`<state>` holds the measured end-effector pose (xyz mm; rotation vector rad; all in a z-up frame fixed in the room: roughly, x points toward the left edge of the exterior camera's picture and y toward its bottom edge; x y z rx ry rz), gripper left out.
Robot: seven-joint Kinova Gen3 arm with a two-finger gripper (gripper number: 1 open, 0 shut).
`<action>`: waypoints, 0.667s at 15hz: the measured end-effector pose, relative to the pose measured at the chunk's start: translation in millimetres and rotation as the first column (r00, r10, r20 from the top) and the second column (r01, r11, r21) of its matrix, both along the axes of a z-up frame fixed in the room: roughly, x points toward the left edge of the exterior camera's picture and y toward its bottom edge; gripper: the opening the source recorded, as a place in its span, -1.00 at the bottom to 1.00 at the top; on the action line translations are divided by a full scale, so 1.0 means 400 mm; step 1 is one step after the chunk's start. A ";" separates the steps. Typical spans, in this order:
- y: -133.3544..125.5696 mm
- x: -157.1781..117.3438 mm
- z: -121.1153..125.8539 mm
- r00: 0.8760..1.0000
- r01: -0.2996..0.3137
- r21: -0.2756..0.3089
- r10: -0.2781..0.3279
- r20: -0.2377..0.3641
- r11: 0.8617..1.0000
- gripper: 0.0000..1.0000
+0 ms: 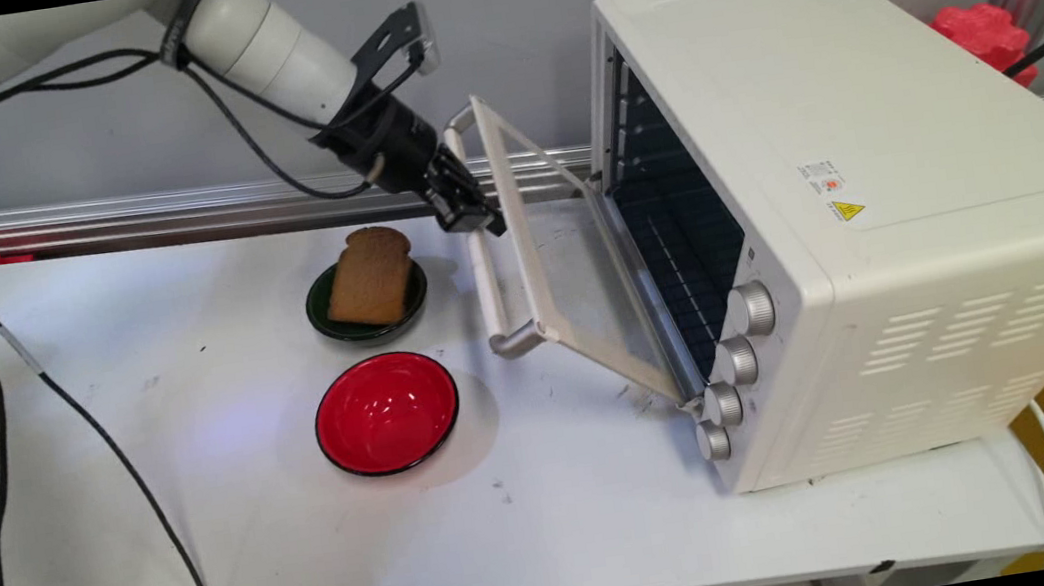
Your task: Open the oven
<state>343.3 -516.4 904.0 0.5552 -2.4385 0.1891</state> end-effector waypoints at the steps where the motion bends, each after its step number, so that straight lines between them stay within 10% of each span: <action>1: 0.001 0.008 -0.010 1.000 0.000 0.002 0.000 0.002 1.000 -1.00; 10: 0.020 0.069 -0.101 1.000 0.002 0.012 -0.002 -0.006 1.000 -1.00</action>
